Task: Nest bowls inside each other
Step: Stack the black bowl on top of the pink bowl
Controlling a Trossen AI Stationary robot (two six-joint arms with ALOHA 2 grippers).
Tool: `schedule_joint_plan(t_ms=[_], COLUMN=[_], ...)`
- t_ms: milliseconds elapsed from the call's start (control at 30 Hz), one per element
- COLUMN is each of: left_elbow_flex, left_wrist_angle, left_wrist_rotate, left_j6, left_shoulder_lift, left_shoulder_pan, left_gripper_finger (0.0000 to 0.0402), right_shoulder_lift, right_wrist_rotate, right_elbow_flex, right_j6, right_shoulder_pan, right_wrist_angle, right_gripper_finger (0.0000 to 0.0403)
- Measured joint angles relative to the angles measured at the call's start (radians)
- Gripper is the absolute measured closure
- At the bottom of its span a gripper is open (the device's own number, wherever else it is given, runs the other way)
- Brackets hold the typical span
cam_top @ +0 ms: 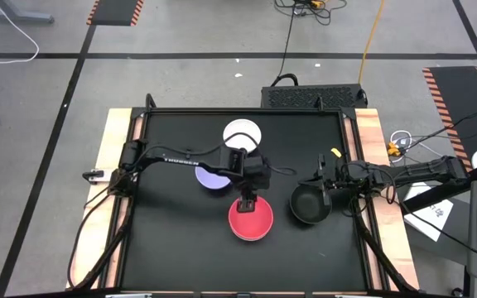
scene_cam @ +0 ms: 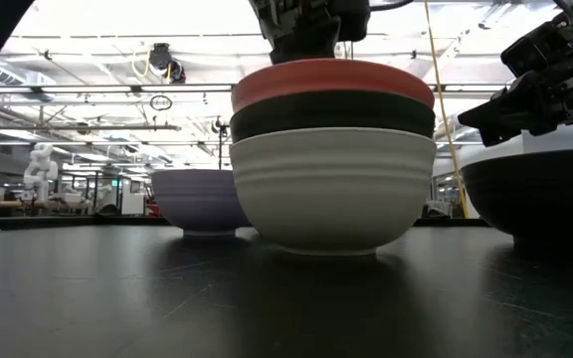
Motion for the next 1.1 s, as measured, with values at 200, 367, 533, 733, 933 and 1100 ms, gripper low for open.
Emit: schedule_joint_plan(t_ms=[200,367,533,733,933,1100], left_elbow_flex=[0.0,0.0,-0.005,-0.107,-0.352,-0.576], left_wrist_angle=[0.006,0.017,0.02,0.082,0.192,0.26], left_wrist_rotate=[-0.034,-0.051,-0.048,-0.149,-0.287,-0.351], left_j6=[0.034,0.088,0.1,0.074,-0.006,-0.059], left_shoulder_lift=[0.0,-0.022,-0.116,-0.317,-0.592,-0.818], left_shoulder_pan=[0.0,0.0,0.0,0.0,0.001,0.0], left_gripper_finger=[0.0182,0.0181,0.0183,0.0183,0.0184,0.0234], right_shoulder_lift=[0.0,0.0,0.0,0.0,0.0,0.0], right_wrist_rotate=[0.0,0.0,0.0,0.0,0.0,0.0], right_elbow_flex=[0.0,0.0,0.0,0.0,0.0,0.0], right_j6=[0.014,0.015,0.015,0.019,0.022,0.022], right_shoulder_pan=[0.0,0.0,0.0,0.0,0.0,0.0], right_wrist_angle=[-0.001,-0.002,-0.002,-0.013,-0.02,-0.022], right_gripper_finger=[0.0403,0.0403,0.0403,0.0403,0.0403,0.0403])
